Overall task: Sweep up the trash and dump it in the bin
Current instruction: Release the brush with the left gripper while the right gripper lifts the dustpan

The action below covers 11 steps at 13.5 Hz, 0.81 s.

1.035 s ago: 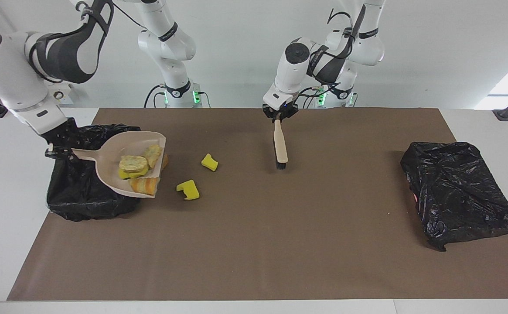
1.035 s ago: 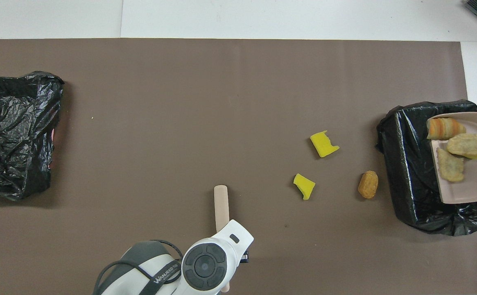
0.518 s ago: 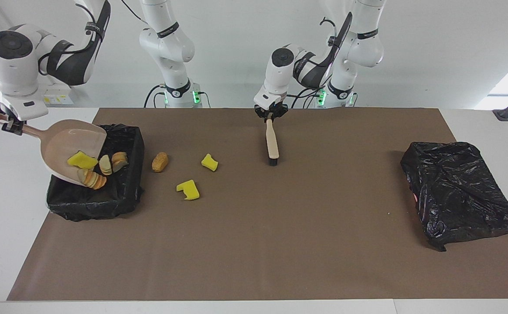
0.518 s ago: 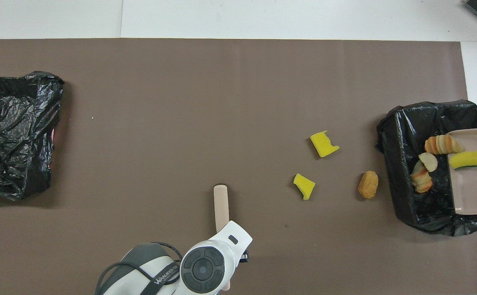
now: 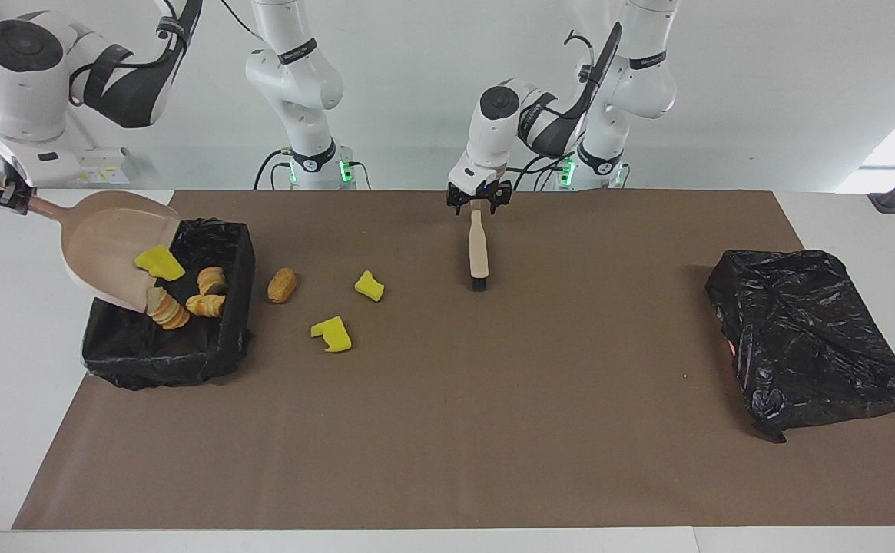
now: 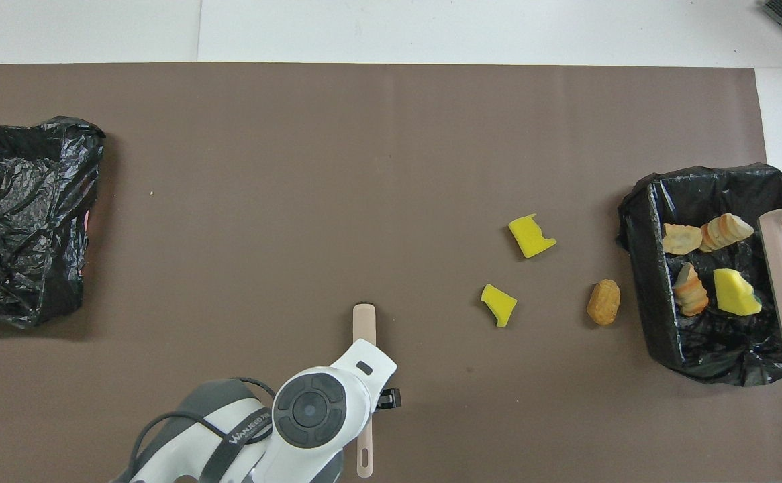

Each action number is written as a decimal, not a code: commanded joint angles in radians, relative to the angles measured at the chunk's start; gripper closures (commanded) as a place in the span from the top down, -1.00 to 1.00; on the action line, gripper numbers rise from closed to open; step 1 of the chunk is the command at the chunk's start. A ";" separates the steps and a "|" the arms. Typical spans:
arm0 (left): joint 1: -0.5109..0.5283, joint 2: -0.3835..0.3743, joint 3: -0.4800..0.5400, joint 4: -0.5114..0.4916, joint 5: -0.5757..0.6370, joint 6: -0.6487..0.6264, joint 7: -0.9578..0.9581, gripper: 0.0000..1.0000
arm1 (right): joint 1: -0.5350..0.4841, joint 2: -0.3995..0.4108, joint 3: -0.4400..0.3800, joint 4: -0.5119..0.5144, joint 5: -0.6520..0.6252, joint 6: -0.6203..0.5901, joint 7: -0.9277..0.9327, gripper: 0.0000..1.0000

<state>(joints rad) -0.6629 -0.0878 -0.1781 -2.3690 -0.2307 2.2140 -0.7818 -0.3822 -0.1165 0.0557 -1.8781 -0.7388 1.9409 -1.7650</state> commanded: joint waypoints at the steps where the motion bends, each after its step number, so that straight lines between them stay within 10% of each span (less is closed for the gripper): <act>1: 0.148 -0.044 -0.001 0.088 0.046 -0.137 0.024 1.00 | 0.000 -0.002 0.006 0.036 -0.031 -0.020 -0.019 -1.00; 11: 0.629 -0.133 0.003 0.270 0.110 -0.474 0.603 1.00 | 0.124 0.003 0.082 0.048 0.354 -0.115 0.485 -1.00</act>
<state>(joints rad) -0.0899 -0.2257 -0.1623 -2.1494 -0.1363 1.8214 -0.2794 -0.3150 -0.1147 0.1361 -1.8318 -0.4212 1.8457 -1.4035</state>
